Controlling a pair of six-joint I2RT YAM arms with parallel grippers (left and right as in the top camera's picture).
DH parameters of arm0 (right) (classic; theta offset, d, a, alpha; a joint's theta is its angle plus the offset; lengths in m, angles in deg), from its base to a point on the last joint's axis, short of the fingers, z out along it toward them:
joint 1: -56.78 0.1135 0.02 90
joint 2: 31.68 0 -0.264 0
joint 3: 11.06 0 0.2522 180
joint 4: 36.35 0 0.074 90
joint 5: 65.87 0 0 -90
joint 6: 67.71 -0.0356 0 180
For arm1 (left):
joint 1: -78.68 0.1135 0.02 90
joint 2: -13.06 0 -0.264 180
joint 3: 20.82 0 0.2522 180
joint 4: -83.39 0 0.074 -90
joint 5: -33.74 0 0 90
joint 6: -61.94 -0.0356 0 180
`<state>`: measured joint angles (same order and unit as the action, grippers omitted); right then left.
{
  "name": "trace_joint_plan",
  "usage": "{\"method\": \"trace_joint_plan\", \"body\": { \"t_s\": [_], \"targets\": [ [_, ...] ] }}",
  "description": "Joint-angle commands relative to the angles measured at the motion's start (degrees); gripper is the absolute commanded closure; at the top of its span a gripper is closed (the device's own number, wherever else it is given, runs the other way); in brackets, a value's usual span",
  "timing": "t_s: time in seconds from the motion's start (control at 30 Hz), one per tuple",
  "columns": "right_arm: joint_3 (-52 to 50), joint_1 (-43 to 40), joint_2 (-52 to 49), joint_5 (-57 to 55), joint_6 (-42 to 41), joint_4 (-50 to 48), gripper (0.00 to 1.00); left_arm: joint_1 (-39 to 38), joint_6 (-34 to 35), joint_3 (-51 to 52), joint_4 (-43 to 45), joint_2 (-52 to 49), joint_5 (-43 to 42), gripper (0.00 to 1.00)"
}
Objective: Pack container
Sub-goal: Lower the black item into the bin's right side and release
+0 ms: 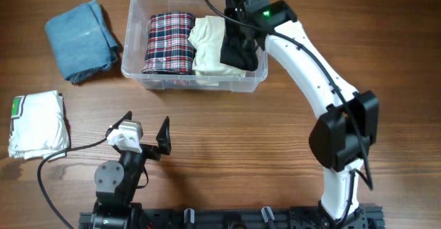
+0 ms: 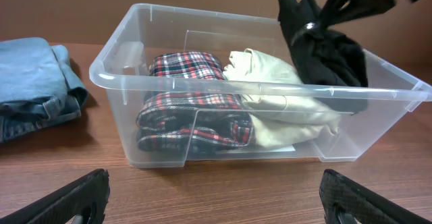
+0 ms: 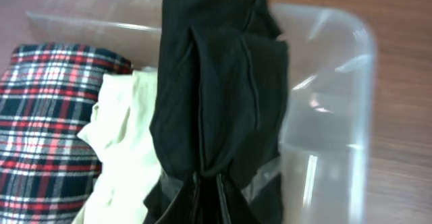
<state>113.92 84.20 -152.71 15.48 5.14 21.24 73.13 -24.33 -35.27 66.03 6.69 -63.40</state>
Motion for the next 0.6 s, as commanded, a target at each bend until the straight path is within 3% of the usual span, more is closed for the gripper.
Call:
{"method": "trace_joint_plan", "body": {
  "t_s": [0.0,0.23,0.43,0.57],
  "targets": [
    [-1.9,-0.2,-6.3,5.5,-1.4,-1.0,0.91,-0.2,0.1,0.4,-0.1,0.2,0.2,0.00],
    [-1.5,-0.2,-8.3,5.5,-3.8,-1.6,0.92,-0.2,0.1,0.4,-0.1,0.2,0.2,0.00],
    [0.6,-0.4,-0.7,3.8,-3.9,-2.4,0.92,-0.2,0.1,0.4,-0.1,0.2,0.2,0.00],
    [0.6,-0.4,2.6,2.1,-3.9,-7.6,0.85,-0.2,0.1,0.4,-0.1,0.2,0.2,0.00]
  ]
}}
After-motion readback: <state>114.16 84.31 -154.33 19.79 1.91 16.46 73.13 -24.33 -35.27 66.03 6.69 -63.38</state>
